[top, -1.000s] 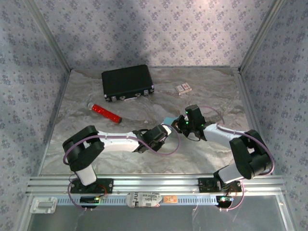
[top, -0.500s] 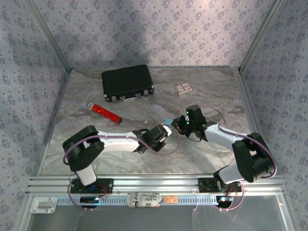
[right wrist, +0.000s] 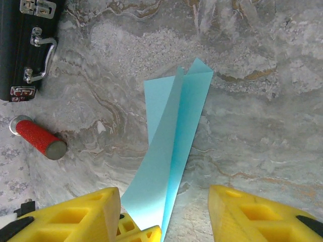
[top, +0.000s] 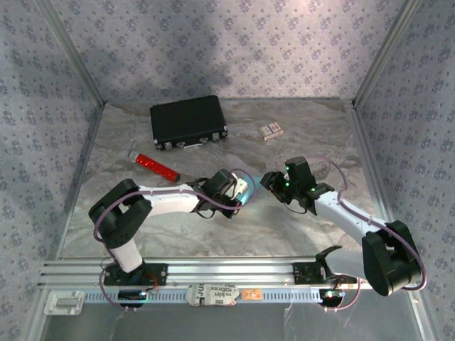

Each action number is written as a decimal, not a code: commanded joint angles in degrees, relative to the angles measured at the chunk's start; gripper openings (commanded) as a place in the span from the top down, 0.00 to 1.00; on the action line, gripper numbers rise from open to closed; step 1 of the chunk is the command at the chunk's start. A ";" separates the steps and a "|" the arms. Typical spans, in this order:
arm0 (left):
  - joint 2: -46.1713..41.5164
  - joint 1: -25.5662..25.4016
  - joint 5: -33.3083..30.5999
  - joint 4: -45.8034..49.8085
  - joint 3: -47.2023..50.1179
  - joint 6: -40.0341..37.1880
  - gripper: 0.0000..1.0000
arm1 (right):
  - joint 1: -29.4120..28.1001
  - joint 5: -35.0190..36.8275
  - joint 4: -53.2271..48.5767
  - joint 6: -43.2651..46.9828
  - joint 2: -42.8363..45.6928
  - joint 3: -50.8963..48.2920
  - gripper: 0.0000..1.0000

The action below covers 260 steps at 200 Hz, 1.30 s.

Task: Fold a paper plane with a square sheet of paper (pick it up from the middle)
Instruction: Fold the wing for the fifth time at the center of the table.

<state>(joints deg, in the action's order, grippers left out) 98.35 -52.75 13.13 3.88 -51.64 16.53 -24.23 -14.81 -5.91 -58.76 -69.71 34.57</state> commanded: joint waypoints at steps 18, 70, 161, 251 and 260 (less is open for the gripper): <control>3.09 1.40 8.94 -1.69 -1.83 3.08 1.00 | 0.08 -0.30 -0.80 1.56 0.55 -0.90 0.49; 5.19 3.30 14.52 -5.77 -0.92 6.78 1.00 | -0.60 -1.63 1.99 1.69 -0.21 -2.02 0.50; 9.49 6.59 25.00 -15.57 0.85 15.57 1.00 | -1.15 -5.12 10.63 1.98 -5.38 -4.06 0.65; 9.83 10.32 28.05 -26.48 6.52 23.26 1.00 | -5.48 0.62 18.83 7.96 -6.71 -5.15 0.78; 10.13 10.56 28.98 -27.71 6.84 23.94 1.00 | -5.48 -0.18 19.20 8.23 -6.96 -5.13 0.78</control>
<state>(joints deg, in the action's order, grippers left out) 107.48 -42.83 39.27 -19.57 -45.82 38.24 -29.43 -16.19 11.31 -53.80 -76.71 29.50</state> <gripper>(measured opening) 0.039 0.224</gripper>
